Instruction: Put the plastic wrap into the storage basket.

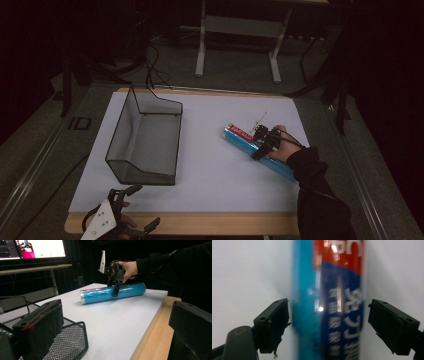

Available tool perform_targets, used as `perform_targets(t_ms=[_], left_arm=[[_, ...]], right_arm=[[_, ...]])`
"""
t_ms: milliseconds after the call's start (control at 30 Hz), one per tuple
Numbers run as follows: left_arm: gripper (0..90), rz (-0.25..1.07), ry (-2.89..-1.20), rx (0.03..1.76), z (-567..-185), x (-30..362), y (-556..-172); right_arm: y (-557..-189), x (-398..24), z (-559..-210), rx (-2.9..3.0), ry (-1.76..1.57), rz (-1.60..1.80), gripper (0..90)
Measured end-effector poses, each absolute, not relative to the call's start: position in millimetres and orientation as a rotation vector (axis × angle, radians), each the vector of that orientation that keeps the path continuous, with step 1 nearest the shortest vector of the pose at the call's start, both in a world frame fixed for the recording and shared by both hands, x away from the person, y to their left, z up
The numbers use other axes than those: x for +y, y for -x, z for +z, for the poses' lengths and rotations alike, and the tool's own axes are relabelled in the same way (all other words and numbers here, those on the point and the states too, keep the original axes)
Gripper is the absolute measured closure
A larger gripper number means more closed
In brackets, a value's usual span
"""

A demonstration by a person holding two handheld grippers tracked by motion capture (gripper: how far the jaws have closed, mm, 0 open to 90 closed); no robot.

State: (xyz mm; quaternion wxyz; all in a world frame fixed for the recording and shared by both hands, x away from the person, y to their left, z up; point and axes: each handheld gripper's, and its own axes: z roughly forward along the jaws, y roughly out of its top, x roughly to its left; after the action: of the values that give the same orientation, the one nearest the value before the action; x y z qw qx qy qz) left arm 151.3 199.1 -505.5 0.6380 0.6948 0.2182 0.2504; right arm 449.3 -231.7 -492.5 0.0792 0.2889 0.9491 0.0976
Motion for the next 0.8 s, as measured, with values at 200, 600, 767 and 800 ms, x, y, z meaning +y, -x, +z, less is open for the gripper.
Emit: perform_targets(t_ms=[200,600,767,800], left_arm=[[0.2,0.57,-1.588,0.497,-505.6,199.0,-151.6],[0.1,0.576,-1.601,0.499,-506.4,197.8,-151.5],[0.2,0.582,-1.6,0.5,-506.2,198.0,-151.6],[0.2,0.582,-1.599,0.5,-506.2,198.0,-151.7]], right_arm=[[-457.2,-229.8,-502.5,2.9,-0.903,0.245,22.2],[-460.7,-221.0,-506.6,2.966,-0.896,0.143,31.1],[-459.8,-219.4,-505.4,2.954,-0.907,0.124,31.8],[-459.6,-218.9,-505.0,2.951,-0.91,0.115,31.8]])
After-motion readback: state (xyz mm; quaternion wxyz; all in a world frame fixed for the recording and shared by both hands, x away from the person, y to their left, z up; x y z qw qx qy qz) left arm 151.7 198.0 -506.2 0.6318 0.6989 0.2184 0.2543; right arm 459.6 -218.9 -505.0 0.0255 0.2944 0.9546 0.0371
